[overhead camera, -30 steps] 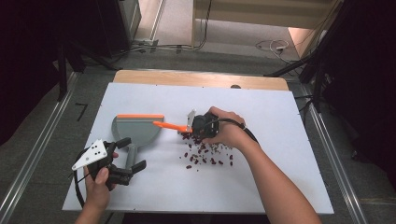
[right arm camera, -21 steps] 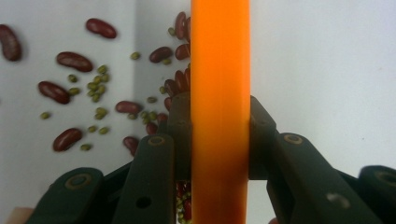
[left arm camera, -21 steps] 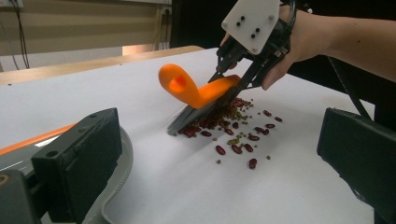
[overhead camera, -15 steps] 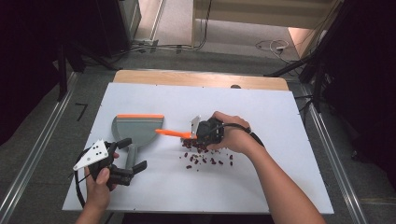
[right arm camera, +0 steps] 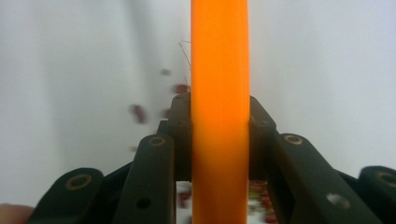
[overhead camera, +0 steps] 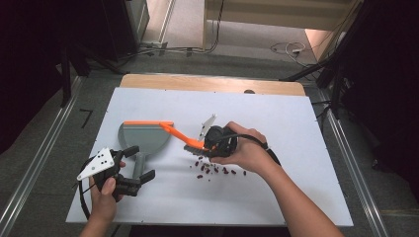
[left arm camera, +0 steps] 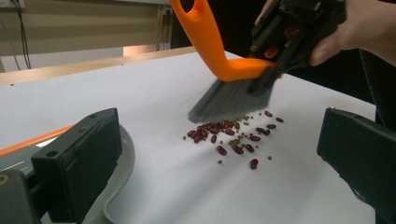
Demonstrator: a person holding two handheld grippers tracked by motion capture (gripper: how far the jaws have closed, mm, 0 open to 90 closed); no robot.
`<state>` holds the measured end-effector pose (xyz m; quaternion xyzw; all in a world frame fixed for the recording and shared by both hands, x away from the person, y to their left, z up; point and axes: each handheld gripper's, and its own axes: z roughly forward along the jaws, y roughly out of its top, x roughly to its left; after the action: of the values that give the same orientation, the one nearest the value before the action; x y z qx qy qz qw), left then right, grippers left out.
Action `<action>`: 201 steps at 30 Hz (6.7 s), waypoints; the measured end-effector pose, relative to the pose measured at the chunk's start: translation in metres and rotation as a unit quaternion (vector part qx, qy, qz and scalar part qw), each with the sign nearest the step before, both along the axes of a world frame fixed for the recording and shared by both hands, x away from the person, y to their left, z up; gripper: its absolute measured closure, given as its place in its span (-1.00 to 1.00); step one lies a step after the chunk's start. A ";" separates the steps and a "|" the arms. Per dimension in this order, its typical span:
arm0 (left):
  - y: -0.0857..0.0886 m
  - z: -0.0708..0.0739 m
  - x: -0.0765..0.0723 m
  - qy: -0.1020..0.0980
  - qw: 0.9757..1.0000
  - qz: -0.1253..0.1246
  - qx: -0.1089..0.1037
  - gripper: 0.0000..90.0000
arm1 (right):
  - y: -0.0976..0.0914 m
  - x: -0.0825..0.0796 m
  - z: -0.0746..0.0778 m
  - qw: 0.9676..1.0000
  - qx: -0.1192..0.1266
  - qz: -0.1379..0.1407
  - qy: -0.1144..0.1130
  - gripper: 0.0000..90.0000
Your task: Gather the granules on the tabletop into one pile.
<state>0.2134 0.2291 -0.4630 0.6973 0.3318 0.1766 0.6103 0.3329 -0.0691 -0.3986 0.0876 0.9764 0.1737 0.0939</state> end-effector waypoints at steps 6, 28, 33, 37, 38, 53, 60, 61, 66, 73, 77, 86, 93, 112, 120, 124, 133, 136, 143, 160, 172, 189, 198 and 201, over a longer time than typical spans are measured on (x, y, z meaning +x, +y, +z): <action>-0.001 0.000 0.000 -0.001 1.000 -0.001 0.003 -0.98 | 0.010 -0.016 -0.008 0.996 0.030 -0.018 0.086 0.51; -0.001 0.000 0.000 0.001 1.000 -0.001 0.003 -0.98 | -0.002 0.030 -0.042 0.987 0.027 -0.055 0.149 0.52; -0.003 -0.001 0.000 0.002 1.000 -0.003 0.006 -0.98 | -0.008 0.041 -0.039 0.990 0.022 -0.064 0.123 0.52; -0.001 -0.001 0.001 0.002 1.000 -0.002 0.006 -0.98 | -0.014 0.041 -0.032 0.991 0.025 -0.065 0.114 0.52; -0.001 -0.001 0.001 0.002 1.000 -0.001 0.004 -0.98 | -0.015 0.039 -0.029 0.991 0.032 -0.064 0.116 0.52; -0.004 -0.001 0.001 0.003 1.000 -0.001 0.009 -0.98 | -0.080 0.001 -0.030 0.992 -0.018 0.029 0.123 0.52; -0.006 -0.002 0.001 0.003 1.000 -0.002 0.011 -0.98 | -0.087 0.019 -0.039 0.993 -0.008 0.043 0.110 0.52; -0.006 -0.002 0.001 0.004 1.000 -0.001 0.011 -0.98 | -0.087 0.022 -0.040 0.992 -0.006 0.046 0.116 0.52; -0.005 -0.003 0.002 0.006 1.000 -0.001 0.010 -0.98 | -0.085 0.040 -0.039 0.994 -0.003 0.057 0.097 0.52; -0.005 -0.003 0.002 0.006 1.000 -0.002 0.013 -0.98 | -0.082 0.052 -0.037 0.995 -0.011 0.072 0.073 0.52; -0.004 -0.003 0.002 0.006 1.000 -0.002 0.012 -0.98 | -0.083 0.052 -0.031 0.996 -0.005 0.071 0.060 0.52; -0.004 -0.003 0.002 0.006 1.000 -0.002 0.010 -0.98 | -0.118 0.048 -0.006 0.995 0.045 -0.074 0.055 0.52; -0.005 -0.003 0.002 0.007 1.000 -0.002 0.011 -0.98 | -0.147 0.045 -0.018 0.959 0.071 -0.274 0.022 0.52; -0.005 -0.002 0.002 0.005 1.000 0.000 0.012 -0.98 | -0.094 0.036 -0.042 0.922 0.032 -0.385 -0.010 0.52; -0.004 -0.002 0.002 0.006 1.000 0.002 0.009 -0.98 | -0.074 0.035 -0.042 0.924 0.038 -0.380 0.003 0.52; -0.004 -0.002 0.002 0.005 1.000 0.001 0.010 -0.98 | -0.063 0.034 -0.042 0.927 0.041 -0.372 0.005 0.52; -0.003 -0.001 0.002 0.004 1.000 0.001 0.009 -0.98 | -0.051 0.031 -0.042 0.935 0.037 -0.353 0.005 0.52; -0.003 -0.001 0.002 0.004 1.000 0.001 0.008 -0.98 | -0.048 0.030 -0.041 0.940 0.040 -0.339 0.008 0.52; -0.002 -0.001 0.001 0.004 1.000 0.003 0.008 -0.98 | -0.045 0.027 -0.040 0.947 0.034 -0.320 0.003 0.52; 0.000 0.000 0.001 0.003 1.000 0.008 0.005 -0.98 | -0.003 0.000 -0.019 0.957 0.106 -0.265 0.048 0.52; 0.003 0.000 0.002 0.003 1.000 0.008 0.006 -0.98 | 0.032 0.009 -0.046 0.943 0.101 -0.289 0.128 0.52; 0.001 -0.001 0.002 0.006 1.000 0.005 0.008 -0.98 | -0.026 0.020 -0.045 0.919 0.102 -0.354 0.139 0.52; 0.000 -0.001 0.003 0.007 1.000 0.006 0.009 -0.98 | -0.044 0.023 -0.043 0.920 0.088 -0.358 0.130 0.52; 0.000 -0.001 0.003 0.007 1.000 0.006 0.008 -0.98 | -0.047 0.023 -0.040 0.926 0.091 -0.344 0.123 0.52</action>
<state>0.2161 0.2295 -0.4643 0.7014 0.3384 0.1779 0.6015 0.3555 -0.1165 -0.4383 0.4472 0.8701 0.2063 0.0183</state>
